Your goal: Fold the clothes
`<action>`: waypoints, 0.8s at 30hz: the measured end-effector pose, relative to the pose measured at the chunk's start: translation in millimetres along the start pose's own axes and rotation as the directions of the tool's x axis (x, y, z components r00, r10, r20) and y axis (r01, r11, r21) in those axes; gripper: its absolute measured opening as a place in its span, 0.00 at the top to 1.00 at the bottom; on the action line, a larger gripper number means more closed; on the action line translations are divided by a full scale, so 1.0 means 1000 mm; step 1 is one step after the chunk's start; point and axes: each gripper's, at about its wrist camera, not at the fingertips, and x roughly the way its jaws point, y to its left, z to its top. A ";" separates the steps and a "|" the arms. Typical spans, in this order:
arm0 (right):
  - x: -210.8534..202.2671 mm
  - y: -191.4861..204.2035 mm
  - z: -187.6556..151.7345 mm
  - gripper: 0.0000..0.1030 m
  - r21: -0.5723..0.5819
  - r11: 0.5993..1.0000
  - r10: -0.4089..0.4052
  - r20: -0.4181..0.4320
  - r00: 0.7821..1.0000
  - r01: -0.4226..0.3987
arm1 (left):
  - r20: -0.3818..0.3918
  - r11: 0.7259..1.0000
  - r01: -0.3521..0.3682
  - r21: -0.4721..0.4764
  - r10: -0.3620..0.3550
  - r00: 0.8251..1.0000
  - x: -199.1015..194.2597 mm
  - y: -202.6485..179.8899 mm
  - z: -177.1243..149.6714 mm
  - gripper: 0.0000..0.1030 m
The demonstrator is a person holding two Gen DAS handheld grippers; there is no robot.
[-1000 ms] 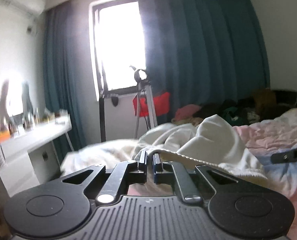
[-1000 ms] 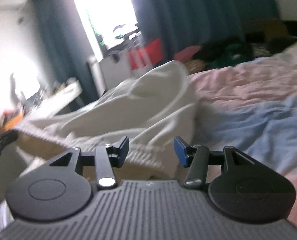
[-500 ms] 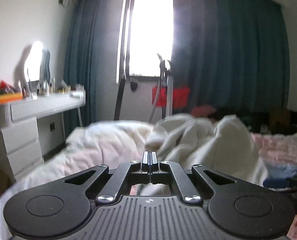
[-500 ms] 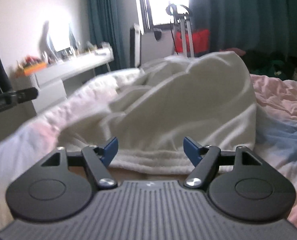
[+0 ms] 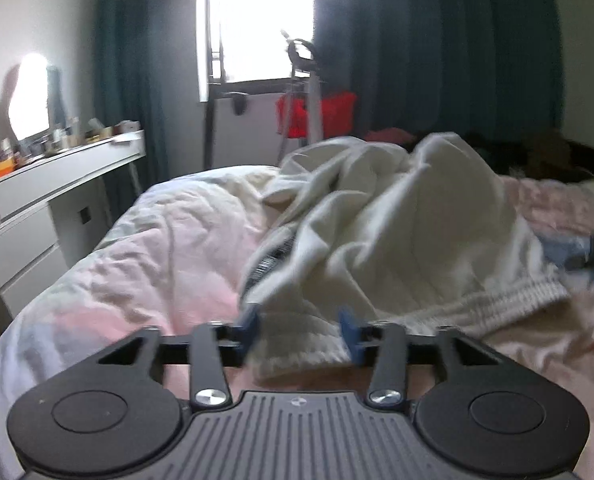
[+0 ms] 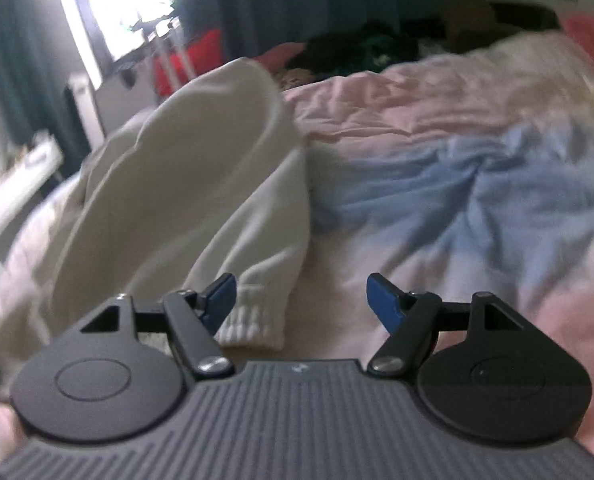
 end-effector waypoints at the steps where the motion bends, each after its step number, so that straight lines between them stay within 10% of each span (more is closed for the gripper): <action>1: -0.002 -0.002 0.001 0.28 0.017 1.000 0.006 0.000 1.000 -0.006 | -0.012 1.000 -0.005 0.016 0.006 1.000 0.002 -0.003 -0.002 0.25; 7: -0.008 -0.004 0.003 0.28 0.040 0.998 0.041 -0.013 0.999 -0.040 | -0.078 0.983 0.033 0.179 -0.019 0.997 0.006 -0.023 -0.014 0.13; 13: -0.015 -0.016 0.009 0.28 0.116 0.990 0.076 -0.008 0.997 -0.075 | -0.046 0.874 0.069 0.481 -0.053 0.998 -0.001 -0.056 -0.037 0.05; 19: -0.011 -0.023 0.008 0.28 0.191 0.974 0.131 -0.038 0.991 -0.121 | 0.085 0.815 -0.116 0.567 0.082 0.993 0.013 -0.071 -0.045 0.02; 24: -0.004 -0.015 0.005 0.28 0.183 0.968 0.183 -0.045 0.982 -0.172 | 0.172 0.800 -0.309 0.514 0.257 0.951 0.034 -0.058 -0.027 0.00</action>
